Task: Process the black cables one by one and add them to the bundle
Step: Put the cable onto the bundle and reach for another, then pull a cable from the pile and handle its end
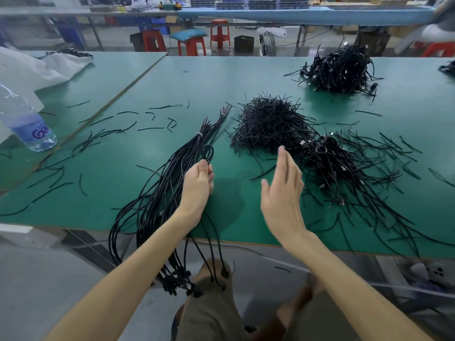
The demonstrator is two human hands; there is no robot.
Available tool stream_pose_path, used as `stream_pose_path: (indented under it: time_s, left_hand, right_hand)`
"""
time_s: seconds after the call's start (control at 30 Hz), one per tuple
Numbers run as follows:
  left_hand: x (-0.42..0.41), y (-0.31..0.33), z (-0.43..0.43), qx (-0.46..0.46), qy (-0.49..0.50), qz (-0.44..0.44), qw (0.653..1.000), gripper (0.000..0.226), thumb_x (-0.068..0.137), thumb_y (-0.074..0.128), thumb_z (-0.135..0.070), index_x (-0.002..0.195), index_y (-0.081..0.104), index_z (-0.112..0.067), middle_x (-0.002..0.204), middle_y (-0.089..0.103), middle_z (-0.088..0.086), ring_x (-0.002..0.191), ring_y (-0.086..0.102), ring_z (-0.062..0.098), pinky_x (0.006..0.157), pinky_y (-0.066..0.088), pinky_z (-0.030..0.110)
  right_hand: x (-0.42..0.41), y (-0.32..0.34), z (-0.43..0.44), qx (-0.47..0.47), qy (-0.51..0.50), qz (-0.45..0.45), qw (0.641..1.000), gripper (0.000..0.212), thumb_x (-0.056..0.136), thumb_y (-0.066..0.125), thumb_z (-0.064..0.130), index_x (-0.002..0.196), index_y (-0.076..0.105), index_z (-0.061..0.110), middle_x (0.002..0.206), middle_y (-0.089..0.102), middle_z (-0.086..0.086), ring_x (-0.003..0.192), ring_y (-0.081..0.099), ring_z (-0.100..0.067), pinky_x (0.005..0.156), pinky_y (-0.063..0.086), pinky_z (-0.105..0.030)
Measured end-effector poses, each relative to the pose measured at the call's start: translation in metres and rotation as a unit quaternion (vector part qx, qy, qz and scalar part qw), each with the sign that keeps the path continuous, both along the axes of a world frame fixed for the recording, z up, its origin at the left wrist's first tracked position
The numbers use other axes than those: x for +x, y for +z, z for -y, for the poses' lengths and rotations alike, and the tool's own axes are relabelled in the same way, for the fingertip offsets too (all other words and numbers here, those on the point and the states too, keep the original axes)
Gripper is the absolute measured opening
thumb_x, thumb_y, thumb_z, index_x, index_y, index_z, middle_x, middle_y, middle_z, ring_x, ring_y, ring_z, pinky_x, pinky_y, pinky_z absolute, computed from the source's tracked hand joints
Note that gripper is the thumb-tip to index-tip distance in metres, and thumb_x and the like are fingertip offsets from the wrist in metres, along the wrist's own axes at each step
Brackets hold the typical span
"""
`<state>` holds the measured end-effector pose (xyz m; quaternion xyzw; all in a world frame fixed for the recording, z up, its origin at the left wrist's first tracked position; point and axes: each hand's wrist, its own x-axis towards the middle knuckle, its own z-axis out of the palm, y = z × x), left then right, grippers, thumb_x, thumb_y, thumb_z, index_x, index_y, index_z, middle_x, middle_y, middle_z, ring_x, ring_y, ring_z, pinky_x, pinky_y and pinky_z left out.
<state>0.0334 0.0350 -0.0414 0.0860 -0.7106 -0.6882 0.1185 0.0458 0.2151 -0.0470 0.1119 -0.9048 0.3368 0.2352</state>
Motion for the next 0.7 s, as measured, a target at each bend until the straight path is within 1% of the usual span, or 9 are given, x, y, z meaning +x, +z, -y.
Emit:
stream_pose_path:
  time_s: [0.07, 0.13, 0.2, 0.3, 0.4, 0.47, 0.53, 0.6, 0.7]
  left_hand:
    - [0.001, -0.001, -0.001, 0.002, 0.005, -0.014, 1.0, 0.035, 0.113, 0.031, -0.028, 0.087, 0.045, -0.01, 0.064, 0.033, -0.007, 0.05, 0.027, 0.007, 0.046, 0.027, 0.019]
    - [0.001, -0.002, -0.004, -0.008, 0.002, -0.019, 1.0, 0.036, 0.113, 0.031, -0.028, 0.085, 0.045, -0.011, 0.063, 0.034, -0.007, 0.049, 0.028, 0.006, 0.047, 0.027, 0.018]
    - [0.001, -0.003, -0.005, -0.02, -0.002, -0.021, 1.0, 0.037, 0.113, 0.031, -0.028, 0.085, 0.046, -0.011, 0.063, 0.035, -0.008, 0.05, 0.028, 0.006, 0.047, 0.028, 0.017]
    - [0.0, -0.005, -0.005, -0.023, 0.0, -0.022, 0.999, 0.037, 0.113, 0.031, -0.029, 0.084, 0.046, -0.011, 0.062, 0.035, -0.01, 0.049, 0.028, 0.006, 0.047, 0.028, 0.016]
    - [-0.001, -0.006, -0.006, -0.031, 0.005, -0.017, 0.999, 0.038, 0.113, 0.032, -0.03, 0.083, 0.047, -0.013, 0.06, 0.037, -0.014, 0.05, 0.03, 0.004, 0.049, 0.029, 0.018]
    - [-0.001, -0.006, -0.006, -0.045, 0.004, -0.013, 0.999, 0.038, 0.113, 0.032, -0.031, 0.082, 0.047, -0.014, 0.061, 0.037, -0.014, 0.052, 0.03, 0.006, 0.052, 0.028, 0.022]
    - [-0.001, -0.006, -0.006, -0.057, 0.002, -0.01, 0.998, 0.039, 0.113, 0.032, -0.031, 0.08, 0.046, -0.015, 0.062, 0.036, -0.011, 0.053, 0.03, 0.008, 0.054, 0.027, 0.026]
    - [0.0, -0.007, -0.005, -0.066, 0.003, -0.007, 0.998, 0.039, 0.113, 0.032, -0.03, 0.079, 0.045, -0.016, 0.064, 0.035, -0.009, 0.054, 0.029, 0.01, 0.056, 0.026, 0.029]
    - [0.001, -0.007, -0.005, -0.077, -0.003, -0.009, 0.997, 0.039, 0.113, 0.031, -0.029, 0.079, 0.045, -0.016, 0.066, 0.035, -0.007, 0.055, 0.03, 0.01, 0.057, 0.027, 0.028]
  right_hand:
    - [-0.021, 0.007, -0.006, -0.012, -0.013, 0.044, 0.999, 0.066, 0.105, 0.049, 0.015, 0.16, 0.014, 0.005, 0.16, 0.029, -0.013, 0.145, 0.023, -0.024, 0.117, 0.016, -0.031]
    - [-0.046, 0.015, -0.008, 0.064, -0.026, 0.076, 0.995, 0.057, 0.106, 0.048, 0.025, 0.156, 0.029, 0.006, 0.15, 0.041, -0.013, 0.136, 0.033, -0.029, 0.111, 0.026, -0.037]
    - [-0.068, 0.021, -0.003, 0.122, -0.025, 0.094, 0.988, 0.052, 0.106, 0.048, 0.031, 0.152, 0.037, 0.009, 0.143, 0.045, -0.014, 0.127, 0.039, -0.031, 0.105, 0.031, -0.042]
    - [-0.095, 0.024, 0.014, 0.174, 0.001, 0.101, 0.98, 0.054, 0.106, 0.048, 0.033, 0.155, 0.032, 0.016, 0.149, 0.035, -0.016, 0.131, 0.034, -0.032, 0.106, 0.032, -0.044]
    - [-0.117, 0.018, 0.029, 0.235, 0.017, 0.162, 0.958, 0.061, 0.108, 0.042, 0.039, 0.161, 0.019, 0.022, 0.163, 0.014, -0.015, 0.147, 0.015, -0.034, 0.115, 0.024, -0.05]
    - [-0.124, 0.013, 0.035, 0.282, 0.002, 0.184, 0.942, 0.059, 0.108, 0.039, 0.041, 0.16, 0.022, 0.017, 0.163, 0.019, -0.011, 0.147, 0.016, -0.033, 0.114, 0.025, -0.049]
    - [-0.123, 0.009, 0.037, 0.333, -0.017, 0.138, 0.933, 0.048, 0.105, 0.047, 0.029, 0.148, 0.039, 0.01, 0.15, 0.038, -0.01, 0.135, 0.032, -0.031, 0.107, 0.033, -0.045]
    - [-0.119, 0.007, 0.036, 0.368, -0.021, 0.083, 0.926, 0.039, 0.09, 0.059, 0.007, 0.129, 0.053, 0.01, 0.131, 0.05, -0.009, 0.121, 0.042, -0.029, 0.1, 0.036, -0.042]
    - [-0.114, 0.007, 0.028, 0.374, -0.023, 0.057, 0.925, 0.045, 0.075, 0.063, -0.006, 0.116, 0.056, 0.011, 0.117, 0.054, -0.008, 0.111, 0.047, -0.028, 0.097, 0.037, -0.041]
